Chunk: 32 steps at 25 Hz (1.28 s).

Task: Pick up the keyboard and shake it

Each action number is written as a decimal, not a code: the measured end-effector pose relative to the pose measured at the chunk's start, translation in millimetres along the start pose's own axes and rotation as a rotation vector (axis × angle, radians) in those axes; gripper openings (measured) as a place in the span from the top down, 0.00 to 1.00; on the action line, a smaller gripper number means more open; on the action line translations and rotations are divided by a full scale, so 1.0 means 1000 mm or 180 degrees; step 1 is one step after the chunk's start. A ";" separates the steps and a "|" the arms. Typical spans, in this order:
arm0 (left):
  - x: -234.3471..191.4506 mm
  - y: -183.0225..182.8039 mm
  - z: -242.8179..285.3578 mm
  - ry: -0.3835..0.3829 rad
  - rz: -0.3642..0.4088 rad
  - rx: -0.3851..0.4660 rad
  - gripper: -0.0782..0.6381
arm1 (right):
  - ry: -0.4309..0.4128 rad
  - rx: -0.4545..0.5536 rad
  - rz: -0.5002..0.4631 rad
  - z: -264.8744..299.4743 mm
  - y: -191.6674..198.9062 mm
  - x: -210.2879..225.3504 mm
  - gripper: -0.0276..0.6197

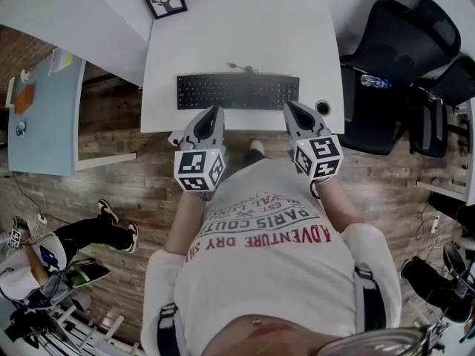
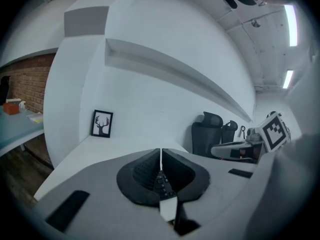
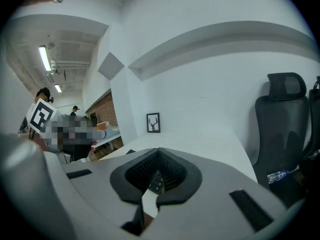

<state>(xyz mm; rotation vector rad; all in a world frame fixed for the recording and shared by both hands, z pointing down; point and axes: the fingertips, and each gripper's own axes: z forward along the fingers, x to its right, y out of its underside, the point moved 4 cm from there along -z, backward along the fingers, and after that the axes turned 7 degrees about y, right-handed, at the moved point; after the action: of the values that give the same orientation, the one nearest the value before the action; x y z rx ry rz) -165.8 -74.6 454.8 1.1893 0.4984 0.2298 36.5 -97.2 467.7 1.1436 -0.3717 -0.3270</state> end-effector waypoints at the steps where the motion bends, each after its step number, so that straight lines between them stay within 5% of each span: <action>1: -0.004 -0.004 0.007 0.0057 -0.0035 0.0031 0.85 | 0.0018 -0.0028 0.0017 0.007 -0.001 0.006 0.93; 10: -0.027 -0.013 0.071 0.0183 -0.0364 0.0089 0.85 | 0.0099 -0.0141 0.0166 0.055 -0.006 0.048 0.93; 17: -0.054 0.011 0.100 0.0484 -0.0406 -0.0277 0.85 | 0.0265 -0.0370 0.0319 0.077 0.018 0.053 0.93; 24: -0.093 0.061 0.097 0.0496 -0.0193 -0.0871 0.84 | 0.0237 -0.0770 0.0464 0.091 0.063 0.072 0.93; 26: -0.109 0.073 0.093 0.0473 -0.0307 -0.0986 0.66 | 0.0143 -0.0885 0.0476 0.091 0.075 0.082 0.93; 28: -0.138 0.081 0.089 0.0377 -0.0421 -0.1054 0.59 | 0.0079 -0.0971 0.0529 0.097 0.084 0.090 0.93; 29: -0.155 0.083 0.086 0.0301 -0.0477 -0.1069 0.55 | 0.0046 -0.1017 0.0612 0.101 0.089 0.094 0.89; 31: -0.189 0.086 0.082 0.0144 -0.0616 -0.1074 0.52 | -0.0011 -0.1116 0.0831 0.108 0.097 0.102 0.59; 32: -0.204 0.087 0.081 0.0084 -0.0692 -0.1073 0.50 | -0.0013 -0.1156 0.0902 0.111 0.100 0.108 0.59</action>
<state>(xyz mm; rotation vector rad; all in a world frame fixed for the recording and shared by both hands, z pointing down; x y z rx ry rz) -296.1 -196.3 609.1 0.7981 0.5824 0.1359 89.5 -196.8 613.6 0.7230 -0.4514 -0.1393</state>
